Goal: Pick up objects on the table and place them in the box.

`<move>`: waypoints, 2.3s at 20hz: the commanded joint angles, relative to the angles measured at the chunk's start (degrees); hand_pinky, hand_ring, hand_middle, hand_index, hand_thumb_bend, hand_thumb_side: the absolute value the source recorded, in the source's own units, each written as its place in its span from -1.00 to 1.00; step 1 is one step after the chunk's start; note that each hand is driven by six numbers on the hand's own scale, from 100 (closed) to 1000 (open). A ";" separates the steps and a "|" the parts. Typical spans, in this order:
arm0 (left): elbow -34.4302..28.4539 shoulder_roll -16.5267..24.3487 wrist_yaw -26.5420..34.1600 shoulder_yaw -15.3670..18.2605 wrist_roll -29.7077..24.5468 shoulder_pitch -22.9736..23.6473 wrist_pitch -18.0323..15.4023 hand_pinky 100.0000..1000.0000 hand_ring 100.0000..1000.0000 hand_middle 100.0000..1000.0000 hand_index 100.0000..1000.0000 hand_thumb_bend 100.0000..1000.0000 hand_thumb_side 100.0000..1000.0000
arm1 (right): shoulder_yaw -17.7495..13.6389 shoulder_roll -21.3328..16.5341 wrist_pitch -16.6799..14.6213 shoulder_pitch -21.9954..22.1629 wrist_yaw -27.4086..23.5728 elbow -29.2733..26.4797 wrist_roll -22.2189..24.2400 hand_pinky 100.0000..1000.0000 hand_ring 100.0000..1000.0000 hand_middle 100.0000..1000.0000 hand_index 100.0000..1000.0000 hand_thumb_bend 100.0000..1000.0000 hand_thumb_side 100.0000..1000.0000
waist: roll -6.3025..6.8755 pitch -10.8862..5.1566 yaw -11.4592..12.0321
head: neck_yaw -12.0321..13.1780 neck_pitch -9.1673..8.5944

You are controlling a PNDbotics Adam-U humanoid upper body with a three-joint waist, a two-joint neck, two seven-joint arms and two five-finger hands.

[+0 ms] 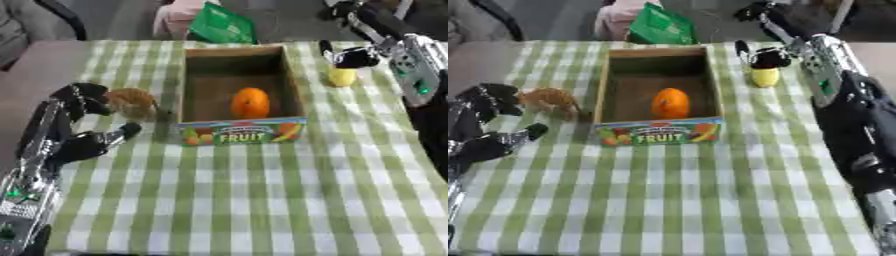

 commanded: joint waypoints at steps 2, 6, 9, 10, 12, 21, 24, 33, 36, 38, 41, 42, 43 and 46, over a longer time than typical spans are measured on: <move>-0.86 0.80 0.18 0.30 -0.02 -0.86 -0.07 0.28 -0.06 -0.05 0.28 0.56 -0.90 | -2.14 -2.22 3.13 -0.76 0.03 1.85 -2.19 0.34 0.62 0.47 0.76 -1.00 -0.73 | 0.06 -0.76 0.23 | 0.16 -0.54; -0.86 0.79 0.19 0.28 -0.04 -0.89 -0.06 0.28 -0.06 -0.05 0.28 0.56 -0.90 | -3.26 -2.86 6.03 -0.44 -0.12 3.89 -4.67 0.34 0.63 0.48 0.77 -1.00 -0.74 | 0.05 -0.68 0.33 | 0.23 -0.56; -0.88 0.79 0.19 0.22 -0.10 -1.02 -0.08 0.28 -0.06 -0.05 0.28 0.56 -0.90 | -3.85 -3.23 7.64 -0.22 -0.64 5.51 -5.62 0.35 0.64 0.47 0.77 -1.00 -0.74 | 0.06 -0.56 0.43 | 0.17 -0.66; -0.89 0.78 0.19 0.19 -0.13 -1.07 -0.08 0.28 -0.06 -0.05 0.28 0.56 -0.90 | -3.98 -3.34 8.05 -0.19 -0.78 5.99 -5.79 0.35 0.64 0.47 0.77 -1.00 -0.74 | 0.08 -0.51 0.49 | 0.14 -0.72; -0.90 0.75 0.21 0.15 -0.18 -1.18 -0.10 0.28 -0.06 -0.05 0.28 0.56 -0.90 | -4.18 -3.49 8.85 -0.15 -0.79 6.94 -6.10 0.35 0.65 0.47 0.77 -1.00 -0.73 | 0.14 -0.40 0.63 | 0.06 -0.82; -1.20 0.68 0.40 -0.59 -0.93 -2.42 -0.24 0.28 -0.06 -0.05 0.28 0.56 -0.90 | -5.56 -4.14 11.84 -0.04 -1.47 10.39 -7.05 0.36 0.67 0.47 0.78 -1.00 -0.73 | 0.53 0.70 2.72 | -0.96 -1.62; -1.36 0.66 0.46 -0.74 -1.11 -2.78 -0.26 0.28 -0.06 -0.05 0.28 0.56 -0.90 | -5.77 -4.51 12.16 0.08 -1.93 10.69 -7.10 0.36 0.67 0.47 0.78 -1.00 -0.73 | 0.68 1.05 3.40 | -1.26 -1.93; -1.55 0.52 0.61 -1.00 -1.48 -3.35 -0.28 0.28 -0.06 -0.05 0.28 0.56 -0.90 | -6.22 -5.13 14.03 0.70 -2.13 12.30 -7.50 0.36 0.67 0.46 0.77 -1.00 -0.71 | 1.05 1.85 4.37 | -1.84 -1.99; -1.54 0.51 0.61 -1.01 -1.51 -3.30 -0.27 0.28 -0.06 -0.05 0.28 0.56 -0.90 | -6.13 -5.32 15.22 0.84 -1.17 12.80 -7.97 0.35 0.66 0.45 0.75 -1.00 -0.70 | 1.11 1.90 4.37 | -1.84 -1.89; -1.53 0.50 0.62 -1.02 -1.54 -3.28 -0.27 0.28 -0.06 -0.05 0.28 0.56 -0.90 | -5.95 -5.39 16.33 0.93 -0.01 13.14 -7.98 0.34 0.66 0.45 0.74 -1.00 -0.67 | 1.12 1.91 4.35 | -1.86 -1.84; -1.50 0.49 0.61 -1.02 -1.56 -3.22 -0.27 0.28 -0.06 -0.05 0.28 0.56 -0.90 | -5.73 -5.48 18.60 1.00 2.38 13.53 -7.25 0.32 0.65 0.44 0.72 -1.00 -0.63 | 1.13 1.88 4.34 | -1.90 -1.81; -1.48 0.49 0.60 -1.02 -1.56 -3.19 -0.26 0.28 -0.06 -0.05 0.28 0.56 -0.90 | -5.73 -5.50 19.53 1.02 3.31 13.58 -7.02 0.32 0.65 0.44 0.71 -1.00 -0.62 | 1.13 1.87 4.34 | -1.90 -1.80; -1.48 0.49 0.60 -1.01 -1.56 -3.17 -0.26 0.28 -0.06 -0.05 0.28 0.55 -0.90 | -5.78 -5.48 20.42 1.04 4.15 13.56 -6.88 0.32 0.65 0.44 0.70 -1.00 -0.62 | 1.12 1.87 4.35 | -1.89 -1.81; -1.47 0.48 0.61 -1.01 -1.54 -3.15 -0.26 0.28 -0.06 -0.05 0.28 0.55 -0.90 | -5.88 -5.36 21.96 1.13 5.79 13.52 -6.29 0.31 0.64 0.43 0.67 -1.00 -0.60 | 1.09 1.85 4.37 | -1.87 -1.81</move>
